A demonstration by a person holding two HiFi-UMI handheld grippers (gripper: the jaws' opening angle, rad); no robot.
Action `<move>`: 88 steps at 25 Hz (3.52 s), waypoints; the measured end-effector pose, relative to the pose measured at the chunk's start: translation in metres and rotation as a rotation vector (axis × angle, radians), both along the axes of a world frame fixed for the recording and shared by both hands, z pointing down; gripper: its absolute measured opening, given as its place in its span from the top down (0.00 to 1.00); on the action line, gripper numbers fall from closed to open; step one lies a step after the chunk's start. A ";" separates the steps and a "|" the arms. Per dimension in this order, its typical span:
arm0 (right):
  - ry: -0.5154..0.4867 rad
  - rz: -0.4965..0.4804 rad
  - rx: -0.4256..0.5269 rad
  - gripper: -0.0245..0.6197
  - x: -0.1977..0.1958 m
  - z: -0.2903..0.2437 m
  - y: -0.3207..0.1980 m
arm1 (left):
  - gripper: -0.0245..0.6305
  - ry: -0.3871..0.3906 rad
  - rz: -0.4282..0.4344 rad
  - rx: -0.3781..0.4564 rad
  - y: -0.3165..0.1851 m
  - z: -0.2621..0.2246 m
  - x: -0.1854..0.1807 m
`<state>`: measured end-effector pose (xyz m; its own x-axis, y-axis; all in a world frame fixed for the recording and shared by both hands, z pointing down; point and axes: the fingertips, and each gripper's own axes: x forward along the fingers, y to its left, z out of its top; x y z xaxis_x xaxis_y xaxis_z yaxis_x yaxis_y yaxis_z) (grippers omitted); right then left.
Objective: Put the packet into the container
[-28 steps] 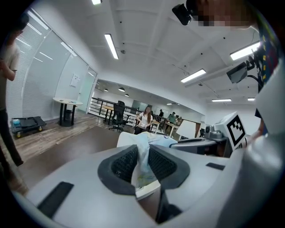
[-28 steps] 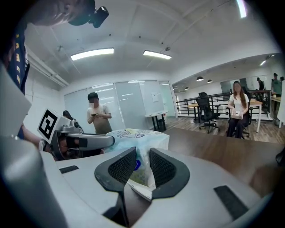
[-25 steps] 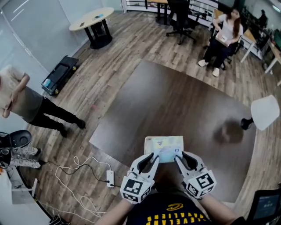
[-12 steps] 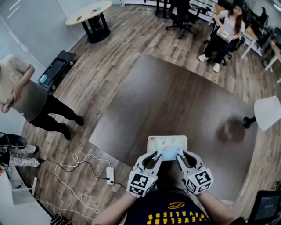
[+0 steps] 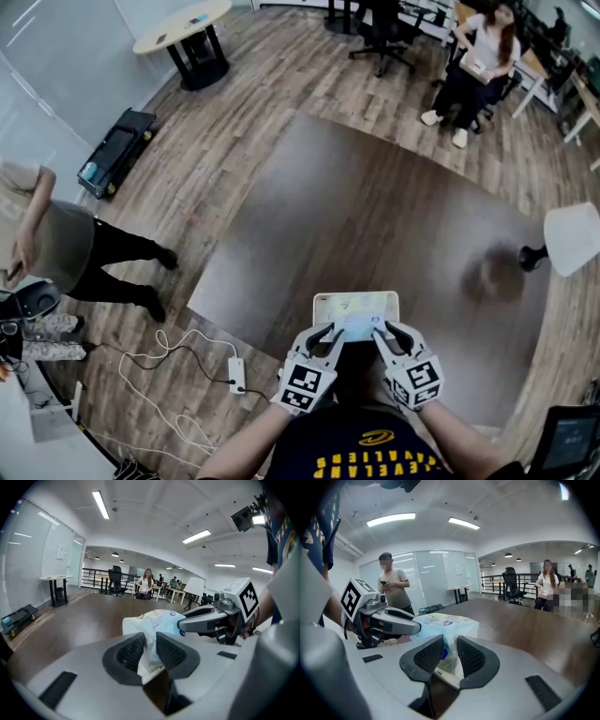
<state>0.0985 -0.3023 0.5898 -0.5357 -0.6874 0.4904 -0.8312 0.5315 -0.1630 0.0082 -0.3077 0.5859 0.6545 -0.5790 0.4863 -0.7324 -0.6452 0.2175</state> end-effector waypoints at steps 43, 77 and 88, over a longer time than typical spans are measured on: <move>0.267 -0.090 -0.084 0.80 -0.003 0.052 0.001 | 0.79 -0.337 0.114 -0.110 0.005 0.067 0.001; -0.171 0.013 -0.005 0.95 -0.028 -0.070 0.016 | 0.96 0.132 0.072 -0.041 0.039 -0.077 0.009; -0.160 -0.003 0.209 0.95 -0.047 -0.157 0.017 | 0.96 0.241 0.037 0.062 0.041 -0.152 0.013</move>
<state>0.0516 -0.2852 0.4329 -0.5973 -0.7630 0.2471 -0.8020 0.5700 -0.1784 0.0208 -0.2670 0.4342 0.7685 -0.5763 0.2781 -0.6399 -0.6882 0.3420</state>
